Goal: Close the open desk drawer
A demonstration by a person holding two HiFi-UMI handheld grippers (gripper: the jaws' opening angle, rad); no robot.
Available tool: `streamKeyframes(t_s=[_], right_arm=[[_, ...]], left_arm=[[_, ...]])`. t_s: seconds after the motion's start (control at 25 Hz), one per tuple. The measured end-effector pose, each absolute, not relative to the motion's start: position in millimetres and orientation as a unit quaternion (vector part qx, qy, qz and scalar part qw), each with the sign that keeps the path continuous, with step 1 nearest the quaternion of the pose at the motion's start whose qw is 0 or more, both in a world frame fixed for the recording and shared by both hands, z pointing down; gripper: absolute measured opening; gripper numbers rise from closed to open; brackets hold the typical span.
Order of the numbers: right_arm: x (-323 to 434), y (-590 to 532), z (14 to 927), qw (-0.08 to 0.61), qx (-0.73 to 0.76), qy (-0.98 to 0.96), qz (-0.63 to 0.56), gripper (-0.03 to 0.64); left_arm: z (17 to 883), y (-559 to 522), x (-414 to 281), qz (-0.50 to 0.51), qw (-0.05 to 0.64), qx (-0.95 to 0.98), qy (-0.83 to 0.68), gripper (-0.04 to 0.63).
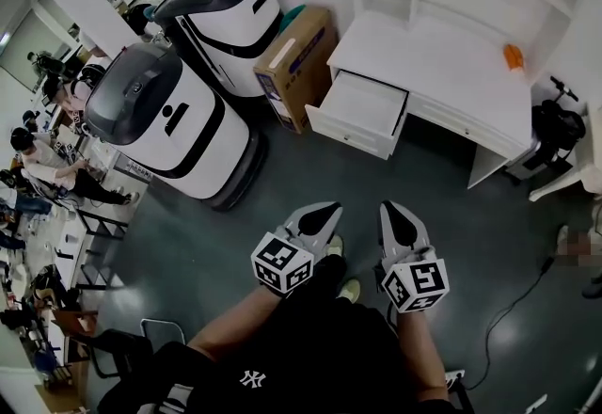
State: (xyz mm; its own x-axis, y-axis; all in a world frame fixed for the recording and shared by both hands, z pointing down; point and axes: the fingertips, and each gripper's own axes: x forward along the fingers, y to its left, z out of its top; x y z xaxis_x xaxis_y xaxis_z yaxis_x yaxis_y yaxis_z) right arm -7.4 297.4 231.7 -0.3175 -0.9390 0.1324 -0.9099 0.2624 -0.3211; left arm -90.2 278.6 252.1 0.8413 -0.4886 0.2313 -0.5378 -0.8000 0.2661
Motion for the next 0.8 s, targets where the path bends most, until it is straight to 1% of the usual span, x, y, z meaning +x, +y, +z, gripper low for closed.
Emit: streamKeyframes(t_s=[0.32, 0.8], right_arm=[[-2.5, 244.0, 250.8, 0.028, -0.575, 0.799, -0.176, 0.023], [-0.9, 98.2, 294.3, 0.000, -0.547, 0.813, -0.198, 0.023]], left_arm=[[280.0, 223.5, -78.6, 0.076, 0.172, 0.943, -0.276, 0.000], [341.9, 88.4, -56.5, 0.100, 0.174, 0.941, -0.274, 0.000]])
